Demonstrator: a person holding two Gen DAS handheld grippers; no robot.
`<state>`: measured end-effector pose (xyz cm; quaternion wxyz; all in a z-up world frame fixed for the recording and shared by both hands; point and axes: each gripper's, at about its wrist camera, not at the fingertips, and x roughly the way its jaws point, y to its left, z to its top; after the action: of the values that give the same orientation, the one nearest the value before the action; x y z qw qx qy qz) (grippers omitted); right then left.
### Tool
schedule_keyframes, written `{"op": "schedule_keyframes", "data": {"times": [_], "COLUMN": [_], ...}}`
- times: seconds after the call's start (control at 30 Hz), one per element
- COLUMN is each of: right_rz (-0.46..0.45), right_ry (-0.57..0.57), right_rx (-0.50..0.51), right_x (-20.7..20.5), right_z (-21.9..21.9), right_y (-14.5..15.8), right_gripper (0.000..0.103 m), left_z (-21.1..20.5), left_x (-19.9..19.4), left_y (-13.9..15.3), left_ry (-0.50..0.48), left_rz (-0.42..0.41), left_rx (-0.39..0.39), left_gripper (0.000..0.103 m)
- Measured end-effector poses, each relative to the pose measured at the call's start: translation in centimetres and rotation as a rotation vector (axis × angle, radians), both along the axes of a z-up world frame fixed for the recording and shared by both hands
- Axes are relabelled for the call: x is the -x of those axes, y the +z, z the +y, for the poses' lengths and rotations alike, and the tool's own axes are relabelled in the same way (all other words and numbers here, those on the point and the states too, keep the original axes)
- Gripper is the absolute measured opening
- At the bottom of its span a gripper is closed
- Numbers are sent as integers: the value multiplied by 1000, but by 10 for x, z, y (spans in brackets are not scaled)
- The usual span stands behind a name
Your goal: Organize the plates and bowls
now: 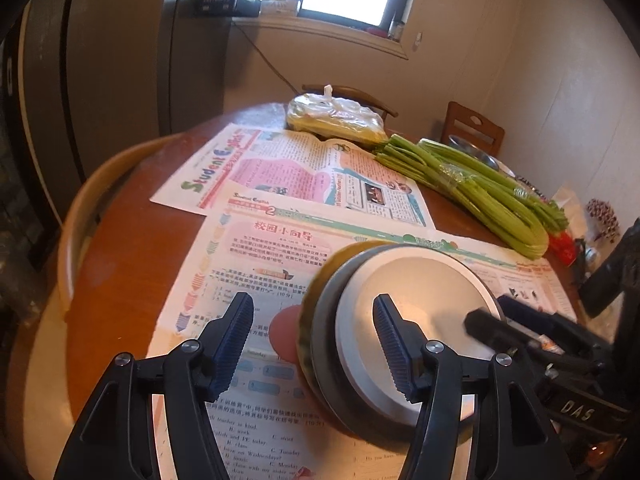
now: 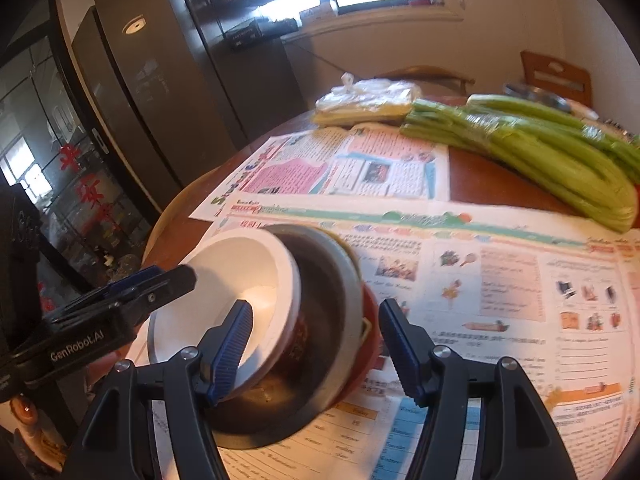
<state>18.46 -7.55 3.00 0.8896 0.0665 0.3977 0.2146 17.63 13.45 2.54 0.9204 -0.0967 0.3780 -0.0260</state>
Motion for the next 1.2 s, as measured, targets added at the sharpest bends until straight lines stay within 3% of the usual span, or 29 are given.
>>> {"op": "schedule_keyframes", "data": {"times": [0.23, 0.37, 0.67, 1.2], "right_rz": [-136, -161, -136, -137], "right_ry": [-18, -16, -14, -32], "right_rx": [43, 52, 75, 115], "right_x": [42, 63, 91, 130], "right_z": [-14, -20, -27, -41], "right_y": [17, 17, 2, -1], "right_gripper": [65, 65, 66, 66], "left_z": [-22, -33, -48, -56], "left_x": [39, 65, 112, 142], "left_y": [9, 3, -5, -9], "left_ry": [14, 39, 51, 56], "left_rz": [-42, -52, -72, -55], "left_rx": [-68, -78, -87, -97], "left_gripper": [64, 65, 66, 66]}}
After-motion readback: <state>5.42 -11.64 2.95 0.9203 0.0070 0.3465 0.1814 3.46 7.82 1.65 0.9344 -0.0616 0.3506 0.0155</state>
